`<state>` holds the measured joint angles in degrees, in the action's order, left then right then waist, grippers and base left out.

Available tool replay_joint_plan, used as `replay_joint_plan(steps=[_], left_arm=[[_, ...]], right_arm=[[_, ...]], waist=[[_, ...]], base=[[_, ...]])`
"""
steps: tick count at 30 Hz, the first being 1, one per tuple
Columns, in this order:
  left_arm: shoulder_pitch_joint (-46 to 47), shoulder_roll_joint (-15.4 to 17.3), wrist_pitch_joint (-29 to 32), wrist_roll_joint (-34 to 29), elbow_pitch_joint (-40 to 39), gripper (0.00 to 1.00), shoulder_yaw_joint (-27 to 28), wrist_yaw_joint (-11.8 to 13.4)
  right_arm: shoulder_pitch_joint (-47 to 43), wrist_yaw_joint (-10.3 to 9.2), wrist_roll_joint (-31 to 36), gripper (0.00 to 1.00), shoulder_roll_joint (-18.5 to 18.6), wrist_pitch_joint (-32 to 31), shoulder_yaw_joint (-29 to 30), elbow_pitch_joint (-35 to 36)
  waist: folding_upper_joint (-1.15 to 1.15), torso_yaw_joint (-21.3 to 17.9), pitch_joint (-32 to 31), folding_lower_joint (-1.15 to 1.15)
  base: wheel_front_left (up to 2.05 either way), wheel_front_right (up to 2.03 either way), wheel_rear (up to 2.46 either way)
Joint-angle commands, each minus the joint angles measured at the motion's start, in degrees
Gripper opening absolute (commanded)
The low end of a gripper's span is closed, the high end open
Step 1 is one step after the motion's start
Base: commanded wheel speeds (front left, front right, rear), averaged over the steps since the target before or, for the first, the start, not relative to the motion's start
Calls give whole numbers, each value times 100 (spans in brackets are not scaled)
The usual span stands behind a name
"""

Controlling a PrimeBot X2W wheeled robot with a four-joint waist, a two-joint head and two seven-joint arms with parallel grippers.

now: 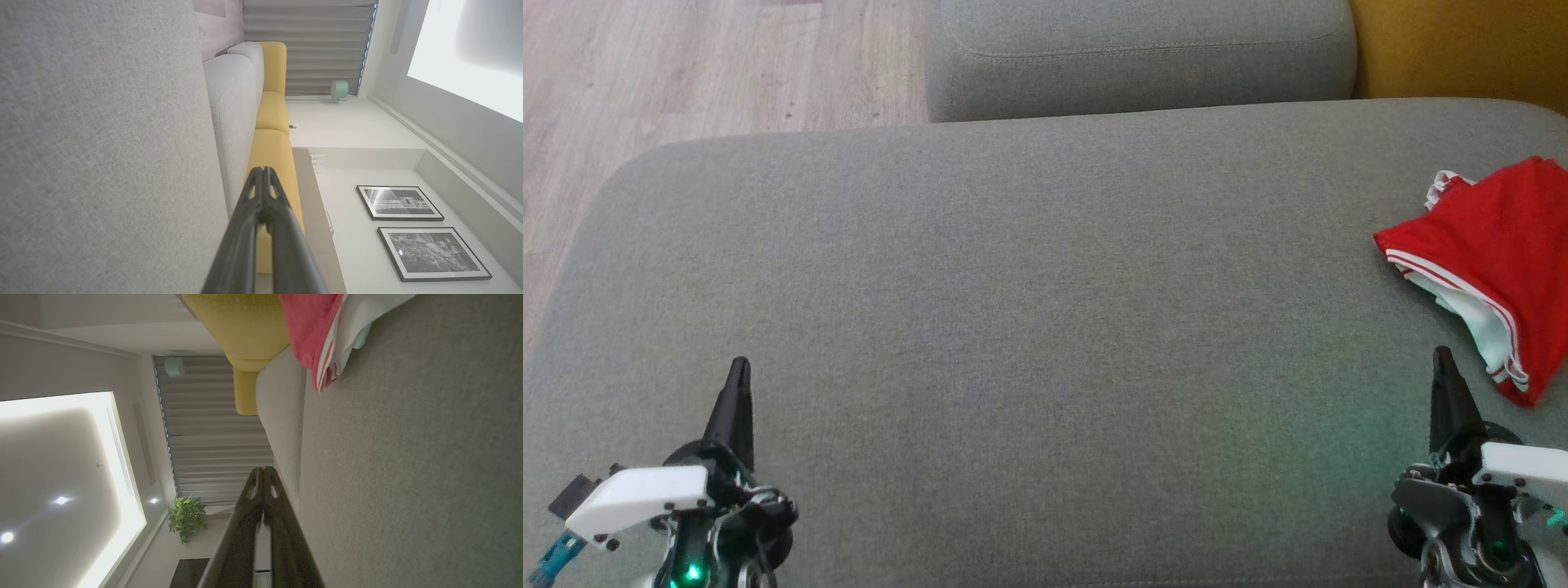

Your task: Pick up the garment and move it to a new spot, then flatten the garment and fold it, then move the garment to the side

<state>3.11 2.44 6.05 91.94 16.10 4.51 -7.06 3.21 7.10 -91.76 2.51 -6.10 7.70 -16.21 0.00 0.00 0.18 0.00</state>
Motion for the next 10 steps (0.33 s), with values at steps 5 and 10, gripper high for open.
replay_joint_plan(steps=[5, 10], left_arm=[[309, 46, 47, 19, -205, 0, 204, -43], [309, 45, 47, 19, -205, 0, 205, -43]], right_arm=[[298, 39, -41, 0, 37, -38, -119, 219], [298, 39, -41, 0, 37, -38, -119, 219]], waist=[[0, 0, 0, 0], [0, 0, 0, 0]], base=[[0, 0, 0], [0, 0, 0]])
